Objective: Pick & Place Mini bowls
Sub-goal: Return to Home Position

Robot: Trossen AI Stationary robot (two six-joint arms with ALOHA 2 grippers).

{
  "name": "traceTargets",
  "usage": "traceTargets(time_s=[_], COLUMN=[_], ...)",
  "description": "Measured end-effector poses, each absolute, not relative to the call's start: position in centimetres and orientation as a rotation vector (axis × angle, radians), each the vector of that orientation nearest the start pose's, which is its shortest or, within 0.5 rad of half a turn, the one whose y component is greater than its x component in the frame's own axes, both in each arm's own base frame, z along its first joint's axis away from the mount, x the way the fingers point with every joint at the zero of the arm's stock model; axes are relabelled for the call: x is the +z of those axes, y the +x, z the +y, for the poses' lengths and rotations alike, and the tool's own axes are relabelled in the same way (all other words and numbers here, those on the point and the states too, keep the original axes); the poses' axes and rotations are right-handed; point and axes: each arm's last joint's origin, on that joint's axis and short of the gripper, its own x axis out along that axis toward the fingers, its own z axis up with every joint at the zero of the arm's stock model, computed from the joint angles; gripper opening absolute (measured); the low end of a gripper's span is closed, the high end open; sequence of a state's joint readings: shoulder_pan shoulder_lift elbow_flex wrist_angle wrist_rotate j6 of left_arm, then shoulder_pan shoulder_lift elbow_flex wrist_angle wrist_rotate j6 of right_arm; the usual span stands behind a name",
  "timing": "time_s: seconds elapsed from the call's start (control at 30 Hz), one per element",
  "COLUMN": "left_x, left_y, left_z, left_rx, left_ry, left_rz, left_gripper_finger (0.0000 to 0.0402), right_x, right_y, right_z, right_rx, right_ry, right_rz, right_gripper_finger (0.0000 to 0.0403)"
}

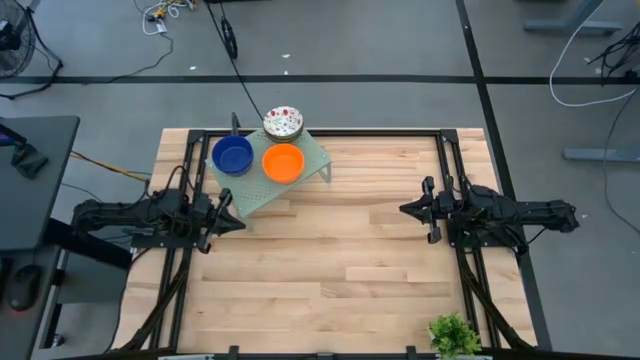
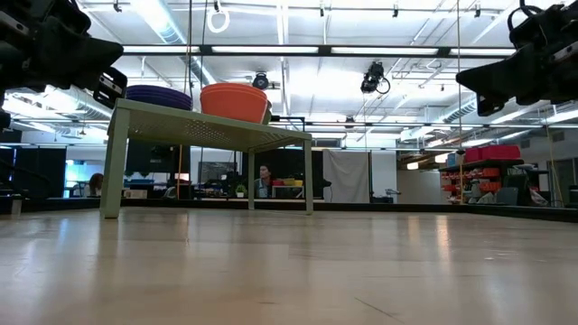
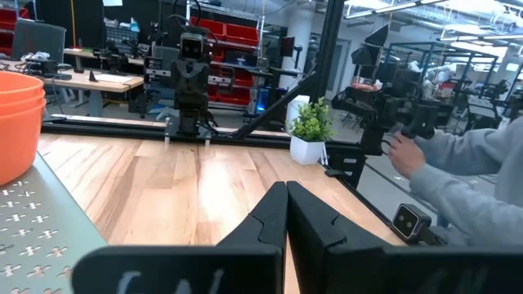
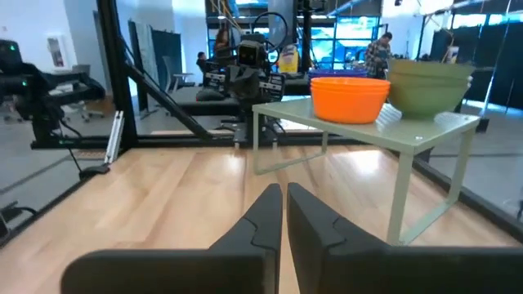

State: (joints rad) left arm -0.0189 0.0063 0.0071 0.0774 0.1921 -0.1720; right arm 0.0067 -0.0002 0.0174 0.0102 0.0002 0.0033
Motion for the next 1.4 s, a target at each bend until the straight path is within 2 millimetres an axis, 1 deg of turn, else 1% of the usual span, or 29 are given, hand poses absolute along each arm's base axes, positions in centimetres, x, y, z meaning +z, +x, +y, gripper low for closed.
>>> traceTargets(time_s=[0.17,1.2,1.4], left_x=[17.29,17.26,17.1], left_y=[9.67,9.67,9.68], left_z=[-0.74,-0.73,0.11], left_rx=[-0.217,-0.216,-0.108], left_ry=[-0.165,-0.156,-0.094], left_rz=[-0.06,-0.058,-0.054], left_gripper_finger=[0.0012,0.0012,0.0012], right_x=[17.04,16.98,16.98], right_y=[9.66,9.74,9.74], right_z=[0.07,0.06,0.06], right_rx=[0.008,0.007,0.007], right_ry=[0.054,0.044,0.043], right_rz=[-0.028,-0.018,-0.018], right_gripper_finger=[0.0025,0.0025,0.0025])
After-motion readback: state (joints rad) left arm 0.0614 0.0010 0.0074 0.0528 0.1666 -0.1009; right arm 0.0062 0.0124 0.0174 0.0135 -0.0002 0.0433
